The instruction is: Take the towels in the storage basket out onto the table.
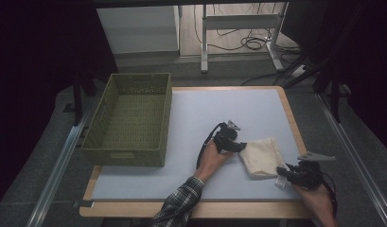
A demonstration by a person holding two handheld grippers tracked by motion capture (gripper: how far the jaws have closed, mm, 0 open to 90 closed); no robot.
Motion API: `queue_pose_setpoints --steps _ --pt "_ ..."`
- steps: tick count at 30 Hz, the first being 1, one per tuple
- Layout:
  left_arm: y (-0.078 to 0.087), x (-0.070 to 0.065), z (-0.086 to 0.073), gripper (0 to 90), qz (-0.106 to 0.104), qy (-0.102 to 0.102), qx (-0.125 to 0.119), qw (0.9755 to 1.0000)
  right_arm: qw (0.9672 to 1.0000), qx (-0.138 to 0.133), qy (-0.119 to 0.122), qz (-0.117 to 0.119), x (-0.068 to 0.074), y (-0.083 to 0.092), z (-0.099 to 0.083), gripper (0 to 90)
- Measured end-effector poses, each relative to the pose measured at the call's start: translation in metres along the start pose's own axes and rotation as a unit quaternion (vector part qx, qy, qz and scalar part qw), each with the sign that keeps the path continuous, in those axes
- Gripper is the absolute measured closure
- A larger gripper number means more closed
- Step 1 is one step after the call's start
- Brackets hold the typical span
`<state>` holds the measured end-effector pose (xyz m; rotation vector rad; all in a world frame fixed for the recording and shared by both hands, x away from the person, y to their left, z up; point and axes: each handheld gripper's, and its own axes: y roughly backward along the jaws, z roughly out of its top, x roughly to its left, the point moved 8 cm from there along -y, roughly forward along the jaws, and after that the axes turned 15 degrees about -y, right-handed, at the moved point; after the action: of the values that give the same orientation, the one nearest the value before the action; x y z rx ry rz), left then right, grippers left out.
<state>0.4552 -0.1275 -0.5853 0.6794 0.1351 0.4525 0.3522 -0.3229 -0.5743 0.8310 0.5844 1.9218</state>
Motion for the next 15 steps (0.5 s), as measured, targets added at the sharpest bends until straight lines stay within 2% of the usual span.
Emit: queue_pose_setpoints --steps 1,2,5,8,10,15 --pt "0.0 -0.003 0.0 54.2 -0.007 0.002 -0.003 1.0 0.9999 0.005 -0.004 0.009 0.001 0.0 0.0 75.5" --pt "0.0 -0.006 0.0 59.0 -0.017 0.007 -0.005 0.9998 0.9996 0.009 -0.013 0.023 0.002 -0.001 -0.001 77.5" --pt "0.0 -0.012 0.001 77.9 -0.043 0.02 -0.011 0.9988 0.9986 0.009 -0.032 0.042 0.001 -0.001 -0.001 80.3" --pt "0.001 -0.011 0.002 82.6 -0.046 0.015 -0.011 0.9988 0.9985 0.012 -0.034 0.042 0.001 0.0 -0.001 81.2" --pt "0.006 -0.009 0.005 82.9 -0.035 0.008 -0.015 0.9993 0.9991 0.012 -0.023 0.034 0.003 0.001 0.001 81.5" --pt "0.019 0.0 0.014 82.5 -0.023 0.003 -0.021 0.9995 0.9989 -0.003 -0.01 0.045 0.014 0.007 0.012 81.4"
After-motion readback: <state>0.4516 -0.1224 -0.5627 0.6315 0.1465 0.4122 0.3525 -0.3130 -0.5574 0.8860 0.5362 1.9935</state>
